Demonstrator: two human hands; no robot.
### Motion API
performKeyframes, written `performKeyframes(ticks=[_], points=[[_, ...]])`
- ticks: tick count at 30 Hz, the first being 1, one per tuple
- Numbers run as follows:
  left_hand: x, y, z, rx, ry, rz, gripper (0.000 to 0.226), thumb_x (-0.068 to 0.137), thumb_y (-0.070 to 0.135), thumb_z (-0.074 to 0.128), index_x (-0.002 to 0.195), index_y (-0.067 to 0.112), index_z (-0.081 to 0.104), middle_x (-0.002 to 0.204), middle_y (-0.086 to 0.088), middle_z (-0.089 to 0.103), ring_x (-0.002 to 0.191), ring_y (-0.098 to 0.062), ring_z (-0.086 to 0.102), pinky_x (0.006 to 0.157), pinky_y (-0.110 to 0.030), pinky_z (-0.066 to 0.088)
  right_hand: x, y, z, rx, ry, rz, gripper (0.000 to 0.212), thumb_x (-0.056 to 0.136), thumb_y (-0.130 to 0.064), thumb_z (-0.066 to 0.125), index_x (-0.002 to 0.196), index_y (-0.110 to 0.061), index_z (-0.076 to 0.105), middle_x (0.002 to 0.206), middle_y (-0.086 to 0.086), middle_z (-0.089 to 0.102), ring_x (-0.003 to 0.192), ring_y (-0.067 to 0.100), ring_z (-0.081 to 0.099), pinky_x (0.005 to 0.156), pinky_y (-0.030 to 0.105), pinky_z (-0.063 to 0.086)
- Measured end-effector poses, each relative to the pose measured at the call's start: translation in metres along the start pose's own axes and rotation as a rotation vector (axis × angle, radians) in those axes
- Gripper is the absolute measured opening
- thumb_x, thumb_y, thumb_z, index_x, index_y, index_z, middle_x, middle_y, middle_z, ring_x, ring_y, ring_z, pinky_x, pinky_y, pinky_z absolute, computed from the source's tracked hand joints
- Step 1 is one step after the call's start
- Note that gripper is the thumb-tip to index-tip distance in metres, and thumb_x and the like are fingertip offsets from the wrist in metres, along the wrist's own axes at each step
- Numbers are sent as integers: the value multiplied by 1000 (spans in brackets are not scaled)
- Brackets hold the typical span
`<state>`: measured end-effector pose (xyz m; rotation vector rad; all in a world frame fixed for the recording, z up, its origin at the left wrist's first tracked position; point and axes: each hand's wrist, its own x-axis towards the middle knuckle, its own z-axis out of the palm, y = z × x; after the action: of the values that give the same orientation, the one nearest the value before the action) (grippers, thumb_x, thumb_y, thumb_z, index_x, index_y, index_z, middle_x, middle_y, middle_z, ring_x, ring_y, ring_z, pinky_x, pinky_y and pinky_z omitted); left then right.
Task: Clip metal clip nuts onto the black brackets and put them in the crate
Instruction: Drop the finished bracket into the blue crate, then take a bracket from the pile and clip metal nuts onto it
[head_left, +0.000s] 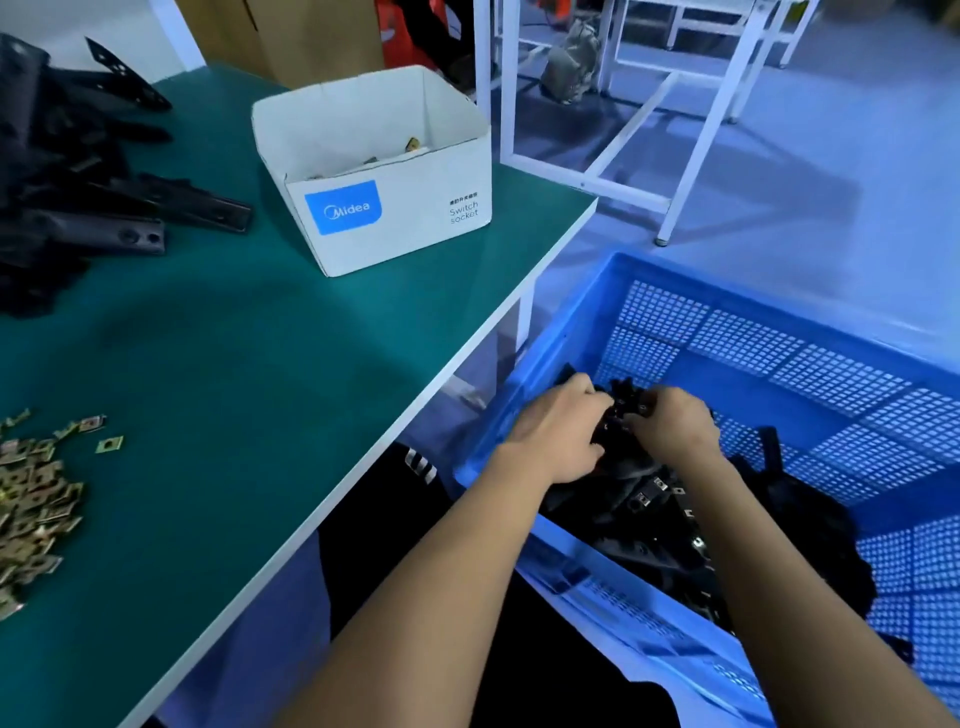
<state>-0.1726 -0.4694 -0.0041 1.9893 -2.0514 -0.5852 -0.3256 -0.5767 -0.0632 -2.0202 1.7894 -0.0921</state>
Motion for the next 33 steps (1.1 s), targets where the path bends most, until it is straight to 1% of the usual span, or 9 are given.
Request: performKeyframes(ticks=[3,5,7,12,17,24,27,31,33], points=[[1,-3,-23,-207,232,-8,45,91,17,69,135,17,62,127,-1,56,106,-24,63,95,-43,52,-13,-30,-14,49,132,-166,20,90,-27,72,106,-15,75,106,15,75,106,38,67,90,47,56],[1,0,-48,-288,450,7,42,88,12,67,130,17,66,120,1,61,94,-17,65,92,-41,54,-27,-60,-27,144,238,-331,8,87,-17,68,85,-11,73,85,16,74,86,41,68,73,43,54],[-4,1,-78,-345,619,49,41,84,7,64,124,16,69,115,2,64,88,-13,64,87,-40,56,-44,-94,-44,217,324,-486,9,82,-10,65,73,-8,65,71,14,68,69,41,61,59,41,45],[-42,-27,-152,-378,918,53,40,81,10,56,118,14,72,106,3,65,89,-14,65,81,-35,58,-91,-190,-78,268,450,-841,6,76,-8,56,70,-10,55,68,17,64,59,40,53,53,37,39],[-107,-85,-189,-365,1097,-140,35,80,8,55,107,14,76,100,6,67,83,-3,64,78,-26,57,-123,-282,-75,138,281,-1041,15,89,-19,55,87,-12,67,84,18,72,79,45,62,64,45,50],[-250,-168,-203,-221,1216,-546,25,93,6,55,104,15,76,107,2,72,100,-11,65,92,-22,48,-210,-410,-13,-86,83,-1319,11,87,-12,57,89,-7,67,85,19,66,82,45,65,62,36,38],[-311,-194,-205,-215,1236,-697,34,91,4,48,103,16,77,104,3,74,100,-11,65,90,-21,48,-261,-451,19,-95,-1,-1438,25,83,-9,58,105,-7,70,90,18,69,84,43,67,62,38,43],[-394,-222,-199,-57,1290,-854,31,93,7,49,104,12,77,106,-3,72,102,-17,63,91,-24,45,-321,-496,62,-35,-136,-1534,35,84,-8,63,119,-10,70,108,15,68,99,37,66,73,38,49],[-430,-237,-190,41,1349,-969,24,92,11,56,104,9,77,107,-7,71,104,-21,63,94,-29,46,-341,-516,84,-61,-253,-1563,45,85,-10,67,130,-13,66,120,15,62,114,36,60,88,39,51]])
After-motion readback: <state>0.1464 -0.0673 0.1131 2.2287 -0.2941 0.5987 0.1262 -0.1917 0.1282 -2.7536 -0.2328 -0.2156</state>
